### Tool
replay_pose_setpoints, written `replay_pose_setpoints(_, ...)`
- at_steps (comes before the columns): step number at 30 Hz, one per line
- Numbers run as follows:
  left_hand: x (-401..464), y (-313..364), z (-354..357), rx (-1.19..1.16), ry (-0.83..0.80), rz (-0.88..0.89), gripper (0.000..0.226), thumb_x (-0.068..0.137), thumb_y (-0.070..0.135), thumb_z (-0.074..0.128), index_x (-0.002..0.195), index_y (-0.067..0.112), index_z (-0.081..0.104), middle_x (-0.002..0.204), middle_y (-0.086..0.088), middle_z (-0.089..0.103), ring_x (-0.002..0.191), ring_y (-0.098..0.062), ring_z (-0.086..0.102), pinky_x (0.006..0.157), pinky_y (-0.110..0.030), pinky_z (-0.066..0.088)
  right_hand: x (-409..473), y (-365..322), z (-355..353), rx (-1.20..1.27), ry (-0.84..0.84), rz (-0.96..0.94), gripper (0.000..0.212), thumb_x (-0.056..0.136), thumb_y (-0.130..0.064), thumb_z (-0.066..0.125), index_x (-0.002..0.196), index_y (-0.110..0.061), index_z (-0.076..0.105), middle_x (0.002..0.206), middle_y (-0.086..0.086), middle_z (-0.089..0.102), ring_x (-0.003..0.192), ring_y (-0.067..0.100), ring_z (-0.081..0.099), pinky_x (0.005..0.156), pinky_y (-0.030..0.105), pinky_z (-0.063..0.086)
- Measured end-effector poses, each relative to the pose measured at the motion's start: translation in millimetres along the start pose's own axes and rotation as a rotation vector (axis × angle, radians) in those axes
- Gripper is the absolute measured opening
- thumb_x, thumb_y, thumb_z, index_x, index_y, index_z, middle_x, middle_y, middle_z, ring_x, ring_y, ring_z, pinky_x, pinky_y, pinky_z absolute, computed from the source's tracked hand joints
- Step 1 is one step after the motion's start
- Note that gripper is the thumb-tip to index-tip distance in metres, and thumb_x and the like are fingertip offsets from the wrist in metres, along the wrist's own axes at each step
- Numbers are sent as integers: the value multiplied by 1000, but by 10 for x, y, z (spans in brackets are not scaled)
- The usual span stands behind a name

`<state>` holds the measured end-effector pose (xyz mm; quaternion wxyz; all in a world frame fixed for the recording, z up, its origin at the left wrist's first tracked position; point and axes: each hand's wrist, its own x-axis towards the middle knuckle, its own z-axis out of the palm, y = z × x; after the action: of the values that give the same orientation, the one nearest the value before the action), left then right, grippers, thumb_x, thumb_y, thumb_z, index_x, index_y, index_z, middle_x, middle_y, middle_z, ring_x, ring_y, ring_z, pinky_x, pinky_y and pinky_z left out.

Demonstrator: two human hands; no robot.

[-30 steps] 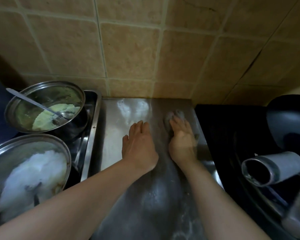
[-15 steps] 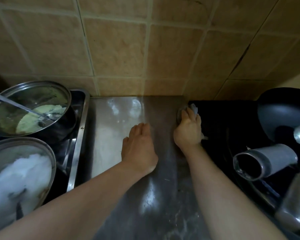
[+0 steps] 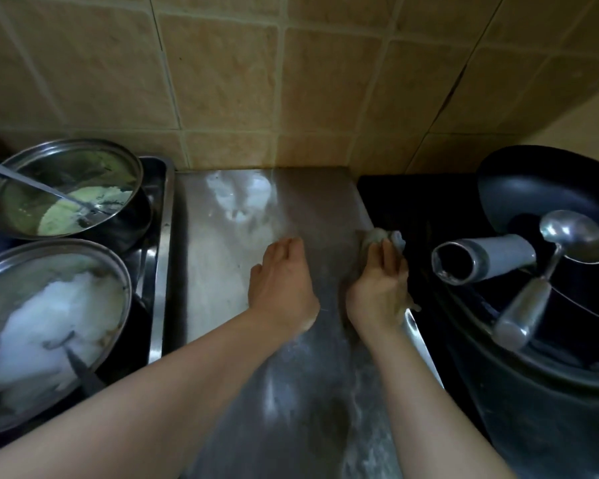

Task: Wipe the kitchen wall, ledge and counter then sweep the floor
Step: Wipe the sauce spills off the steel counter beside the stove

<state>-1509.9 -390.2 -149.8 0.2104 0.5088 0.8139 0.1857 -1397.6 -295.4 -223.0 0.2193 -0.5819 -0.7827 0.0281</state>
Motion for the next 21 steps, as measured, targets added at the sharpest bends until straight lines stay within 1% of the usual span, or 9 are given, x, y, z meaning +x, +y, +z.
replay_pose_setpoints(4,-53,-49,0,9,33,14,65,79,15,64,136,15,32,141,-2,35,131,-22,30,103,-37,32,304,-102,13,6,-182,11,61,80,-12,23,138,-7,42,153,9,27,140,36,22,115,40,22)
replay_pose_setpoints(5,-85,-68,-11,12,21,6,66,80,13,63,137,15,30,142,-3,34,132,-22,29,104,-37,31,272,-105,13,24,-185,13,59,82,-11,25,140,-7,41,154,8,26,140,36,20,115,41,21)
replay_pose_setpoints(7,-133,-87,-42,30,-10,-5,70,81,10,60,141,13,24,146,-3,29,136,-22,25,107,-37,28,85,-118,-79,63,-133,-61,59,80,-9,27,135,-4,47,151,11,33,138,39,27,112,47,28)
replay_pose_setpoints(9,-189,-98,-85,37,-31,-12,73,82,11,58,143,12,20,148,-3,25,137,-22,22,109,-37,26,-211,-188,-225,78,-139,-125,58,81,-8,29,136,-8,48,151,7,34,140,33,26,110,50,26)
replay_pose_setpoints(12,-253,-102,-147,42,-56,-20,75,83,12,57,146,11,15,152,-4,19,140,-22,17,111,-37,24,-544,-266,-382,81,-272,-152,59,86,-9,25,143,-17,38,156,-4,21,145,21,15,110,46,22)
replay_pose_setpoints(14,-270,-115,-180,49,-48,-28,74,84,12,56,145,10,16,152,-5,19,140,-21,17,110,-36,24,-408,-244,-370,136,-272,-193,61,84,-15,21,142,-14,41,155,-1,25,144,22,18,114,40,18)
replay_pose_setpoints(16,-286,-130,-204,50,-47,-48,74,84,10,55,146,10,14,153,-5,18,141,-21,15,112,-36,22,-117,-225,-261,160,-296,-200,60,83,-14,27,142,-11,39,156,4,23,144,25,17,116,31,13)
replay_pose_setpoints(19,-318,-151,-208,56,-40,-90,73,84,8,55,146,11,16,152,-4,20,140,-21,18,112,-36,23,170,-263,-143,103,-404,-159,64,85,-2,38,147,-16,29,159,-1,9,146,25,5,116,32,11)
replay_pose_setpoints(21,-336,-162,-187,52,-21,-123,71,84,7,55,145,11,18,150,-4,23,139,-21,21,110,-37,24,110,-276,-124,138,-362,-205,62,83,-9,28,145,-14,34,157,1,18,145,28,11,116,32,14)
